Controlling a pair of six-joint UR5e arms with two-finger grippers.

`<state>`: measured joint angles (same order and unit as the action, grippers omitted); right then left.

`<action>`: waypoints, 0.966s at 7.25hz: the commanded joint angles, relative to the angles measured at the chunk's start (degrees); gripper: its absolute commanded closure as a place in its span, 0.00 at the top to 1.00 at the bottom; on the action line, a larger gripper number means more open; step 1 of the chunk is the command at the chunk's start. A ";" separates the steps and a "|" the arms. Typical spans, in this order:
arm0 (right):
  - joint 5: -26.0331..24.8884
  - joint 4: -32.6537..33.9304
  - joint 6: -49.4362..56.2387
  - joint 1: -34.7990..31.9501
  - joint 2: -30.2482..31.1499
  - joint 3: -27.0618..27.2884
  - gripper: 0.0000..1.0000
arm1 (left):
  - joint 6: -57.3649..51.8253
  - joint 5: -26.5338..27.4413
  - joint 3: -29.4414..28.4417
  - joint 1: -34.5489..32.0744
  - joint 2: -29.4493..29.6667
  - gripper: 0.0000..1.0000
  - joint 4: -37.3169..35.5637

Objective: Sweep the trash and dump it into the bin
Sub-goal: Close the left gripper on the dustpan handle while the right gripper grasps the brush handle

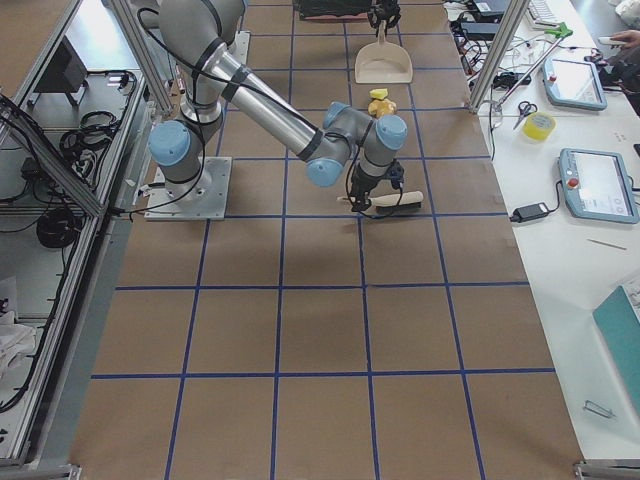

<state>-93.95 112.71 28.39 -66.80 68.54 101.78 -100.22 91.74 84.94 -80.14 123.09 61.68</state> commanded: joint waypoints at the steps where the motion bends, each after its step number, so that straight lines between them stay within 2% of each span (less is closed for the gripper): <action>1: 0.08 -0.13 0.00 0.00 0.02 0.00 0.53 | -0.67 2.21 -0.39 -1.15 0.22 0.00 0.02; 4: 0.52 -0.21 0.09 -0.18 0.28 -0.26 0.25 | -0.67 3.26 -0.39 -1.60 0.31 0.00 0.11; 5: 0.52 -0.65 0.17 -0.18 0.54 -0.26 0.02 | -0.67 4.22 -0.39 -1.77 0.31 0.00 0.02; 7: 0.61 -1.97 0.17 -0.18 0.54 -0.44 0.00 | -0.50 4.23 -0.39 -1.78 0.31 0.00 0.02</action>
<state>-93.42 111.26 28.55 -66.97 69.03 101.40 -100.82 95.85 84.54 -81.87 123.39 61.71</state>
